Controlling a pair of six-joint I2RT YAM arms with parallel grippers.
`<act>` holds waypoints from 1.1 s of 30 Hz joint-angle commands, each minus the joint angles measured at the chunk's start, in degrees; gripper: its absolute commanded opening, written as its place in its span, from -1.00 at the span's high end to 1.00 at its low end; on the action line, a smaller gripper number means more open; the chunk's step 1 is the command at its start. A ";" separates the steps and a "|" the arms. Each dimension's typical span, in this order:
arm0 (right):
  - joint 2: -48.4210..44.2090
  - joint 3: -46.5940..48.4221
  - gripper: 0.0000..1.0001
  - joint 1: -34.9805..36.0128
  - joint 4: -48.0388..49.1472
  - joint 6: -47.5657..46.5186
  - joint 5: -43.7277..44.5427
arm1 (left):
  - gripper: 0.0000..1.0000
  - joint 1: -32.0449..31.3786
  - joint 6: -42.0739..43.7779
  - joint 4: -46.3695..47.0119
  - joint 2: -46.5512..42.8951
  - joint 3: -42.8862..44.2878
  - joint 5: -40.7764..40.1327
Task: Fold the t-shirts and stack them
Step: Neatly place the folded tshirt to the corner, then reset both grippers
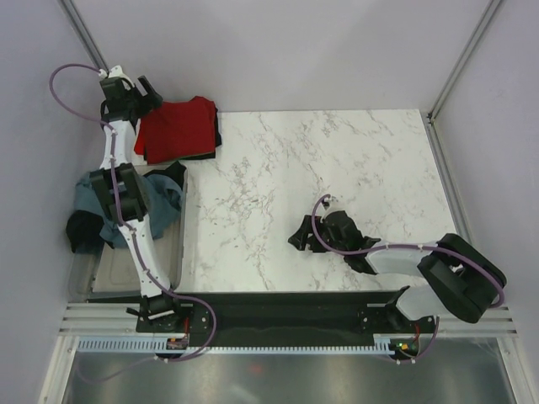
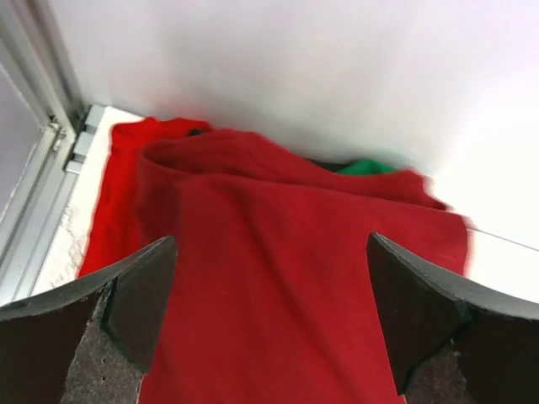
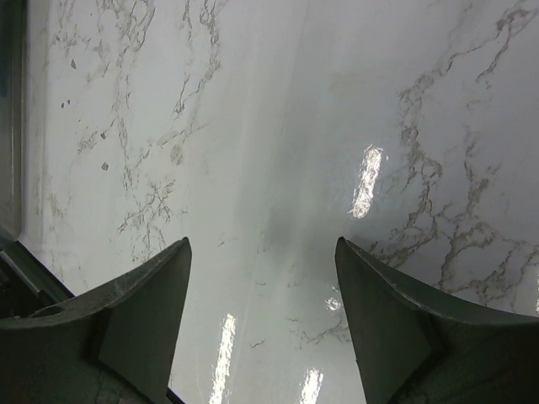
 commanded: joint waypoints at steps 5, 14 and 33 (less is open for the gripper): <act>-1.27 -4.59 -0.56 0.21 -11.09 -0.48 1.91 | -0.99 -4.40 -3.45 1.06 -25.70 -17.13 -4.58; -7.07 -7.05 -0.56 0.39 -11.18 0.13 3.23 | -0.99 -7.31 -6.09 -2.98 -60.77 -52.11 -3.88; -17.89 -9.69 -0.57 2.06 -15.84 2.07 6.84 | -0.99 -9.24 -5.83 -19.77 -101.93 -88.73 3.42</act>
